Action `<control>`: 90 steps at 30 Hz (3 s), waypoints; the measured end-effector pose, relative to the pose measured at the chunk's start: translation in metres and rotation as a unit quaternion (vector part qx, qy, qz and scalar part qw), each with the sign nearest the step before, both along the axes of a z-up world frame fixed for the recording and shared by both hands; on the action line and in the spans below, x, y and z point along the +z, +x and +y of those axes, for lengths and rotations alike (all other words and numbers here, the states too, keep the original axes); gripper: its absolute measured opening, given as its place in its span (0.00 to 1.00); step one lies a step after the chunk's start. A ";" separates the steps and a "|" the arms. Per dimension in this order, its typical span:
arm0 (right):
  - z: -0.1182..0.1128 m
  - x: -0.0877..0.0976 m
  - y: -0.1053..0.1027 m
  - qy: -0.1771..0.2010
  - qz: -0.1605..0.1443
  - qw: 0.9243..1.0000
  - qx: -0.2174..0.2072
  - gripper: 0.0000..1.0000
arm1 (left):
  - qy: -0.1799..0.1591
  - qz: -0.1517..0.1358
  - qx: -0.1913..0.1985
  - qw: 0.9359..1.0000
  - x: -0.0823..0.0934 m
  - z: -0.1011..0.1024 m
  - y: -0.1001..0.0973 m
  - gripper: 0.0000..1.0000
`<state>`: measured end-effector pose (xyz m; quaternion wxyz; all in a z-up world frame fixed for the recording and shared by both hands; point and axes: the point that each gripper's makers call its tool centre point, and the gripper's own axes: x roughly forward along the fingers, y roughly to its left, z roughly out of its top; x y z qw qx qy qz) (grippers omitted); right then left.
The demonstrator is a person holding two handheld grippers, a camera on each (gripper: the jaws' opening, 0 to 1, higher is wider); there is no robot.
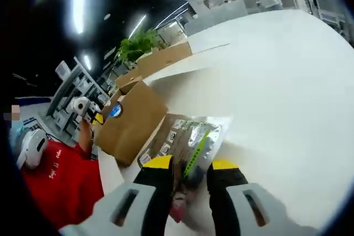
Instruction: Operate the shoe box by opening the lid, removing the specified soft item, and placing it in the target area until the item is outside and the box remains undamaged.
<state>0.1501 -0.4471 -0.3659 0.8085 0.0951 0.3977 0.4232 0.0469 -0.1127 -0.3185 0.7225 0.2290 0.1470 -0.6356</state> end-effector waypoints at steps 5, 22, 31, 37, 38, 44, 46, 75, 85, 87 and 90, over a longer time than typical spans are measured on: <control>-0.009 -0.003 0.002 -0.017 -0.006 1.000 0.012 0.26 | 0.000 -0.001 -0.001 1.000 0.000 0.000 0.000 0.01; -0.018 0.030 0.014 0.074 -0.074 0.995 -0.001 0.24 | 0.001 0.000 0.003 1.000 -0.001 0.000 0.001 0.01; 0.014 0.030 -0.001 0.096 -0.123 0.987 0.042 0.26 | 0.001 0.001 0.004 1.000 -0.001 0.001 0.002 0.01; 0.040 0.016 -0.015 0.057 -0.132 0.987 0.066 0.27 | 0.000 -0.002 0.004 1.000 -0.001 0.001 0.002 0.01; 0.041 0.013 -0.015 0.055 -0.127 0.988 0.063 0.28 | 0.000 -0.002 0.005 1.000 -0.001 0.001 0.002 0.01; 0.048 0.005 -0.022 0.030 -0.141 0.986 0.079 0.28 | 0.000 -0.003 0.004 1.000 -0.001 0.001 0.002 0.02; 0.051 0.002 -0.026 0.026 -0.140 0.986 0.084 0.28 | 0.000 -0.003 0.005 1.000 -0.001 0.001 0.002 0.02; 0.067 0.054 -0.021 0.082 -0.219 0.970 0.063 0.40 | 0.000 0.003 0.008 1.000 -0.002 0.001 0.001 0.02; 0.086 0.067 -0.018 0.106 -0.290 0.948 0.073 0.37 | -0.001 0.001 0.013 1.000 -0.002 0.001 0.001 0.02; 0.086 0.073 -0.015 0.125 -0.295 0.944 0.072 0.36 | -0.003 0.004 0.013 1.000 -0.002 0.001 0.002 0.02; 0.087 0.078 -0.013 0.128 -0.305 0.941 0.070 0.35 | -0.002 0.005 0.013 1.000 -0.002 0.001 0.003 0.02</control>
